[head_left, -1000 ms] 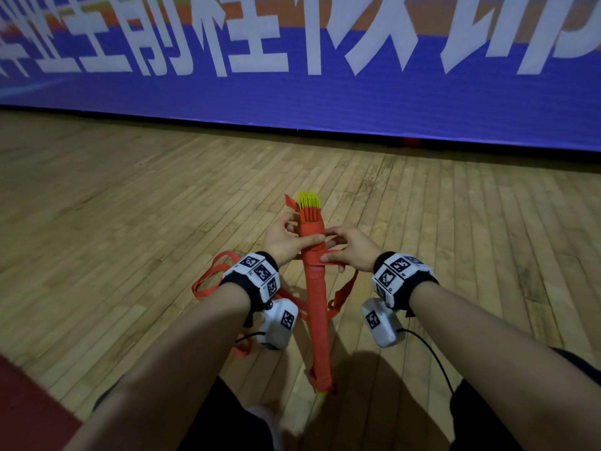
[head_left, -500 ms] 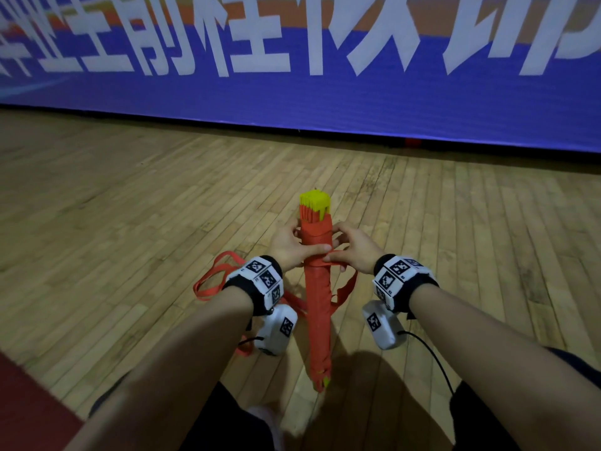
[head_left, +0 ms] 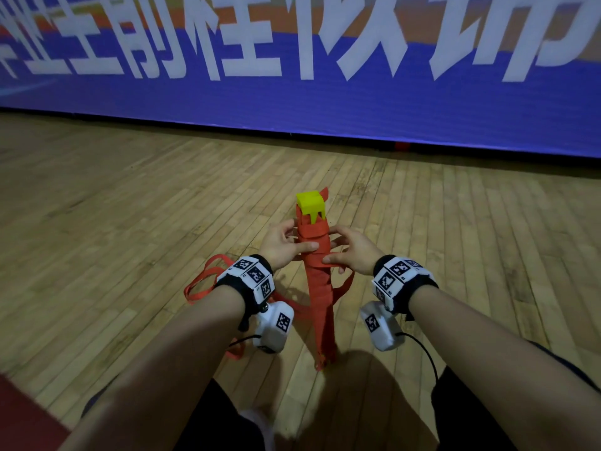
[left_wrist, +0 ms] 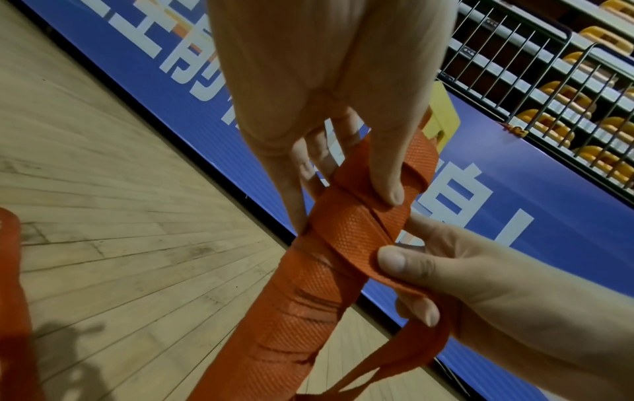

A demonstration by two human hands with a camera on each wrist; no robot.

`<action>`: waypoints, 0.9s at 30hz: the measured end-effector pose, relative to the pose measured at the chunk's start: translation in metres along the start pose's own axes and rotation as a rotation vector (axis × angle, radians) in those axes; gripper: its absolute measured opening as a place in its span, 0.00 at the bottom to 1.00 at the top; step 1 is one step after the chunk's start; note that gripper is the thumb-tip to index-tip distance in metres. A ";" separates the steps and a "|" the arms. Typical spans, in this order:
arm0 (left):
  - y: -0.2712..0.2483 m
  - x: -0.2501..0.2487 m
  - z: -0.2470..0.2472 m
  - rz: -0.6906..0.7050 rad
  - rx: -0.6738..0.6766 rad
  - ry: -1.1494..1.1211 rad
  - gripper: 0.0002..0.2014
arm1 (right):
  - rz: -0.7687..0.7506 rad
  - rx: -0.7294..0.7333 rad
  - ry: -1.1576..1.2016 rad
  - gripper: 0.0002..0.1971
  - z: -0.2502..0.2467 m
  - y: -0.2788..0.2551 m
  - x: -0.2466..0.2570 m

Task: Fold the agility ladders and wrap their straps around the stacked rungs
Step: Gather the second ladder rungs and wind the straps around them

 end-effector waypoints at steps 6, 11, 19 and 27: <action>0.009 0.002 0.003 0.016 -0.076 0.036 0.22 | -0.001 -0.071 -0.033 0.23 -0.014 -0.001 -0.008; 0.015 0.009 0.001 0.065 -0.219 0.174 0.21 | 0.000 -0.150 -0.039 0.22 -0.024 -0.001 -0.010; 0.015 0.005 0.006 0.101 -0.328 0.206 0.26 | -0.035 -0.159 -0.053 0.20 -0.027 -0.002 -0.006; 0.022 0.008 -0.002 0.051 -0.324 0.186 0.23 | -0.031 -0.075 -0.061 0.21 -0.024 0.001 -0.009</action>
Point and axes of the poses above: each hand's wrist, its own y-axis towards the middle knuckle, its own z-axis out of the palm, x = y × z, the point moved 9 cm from there along y, towards the middle knuckle, and after that the axes turned 1 degree about z, right-handed, at the moved point
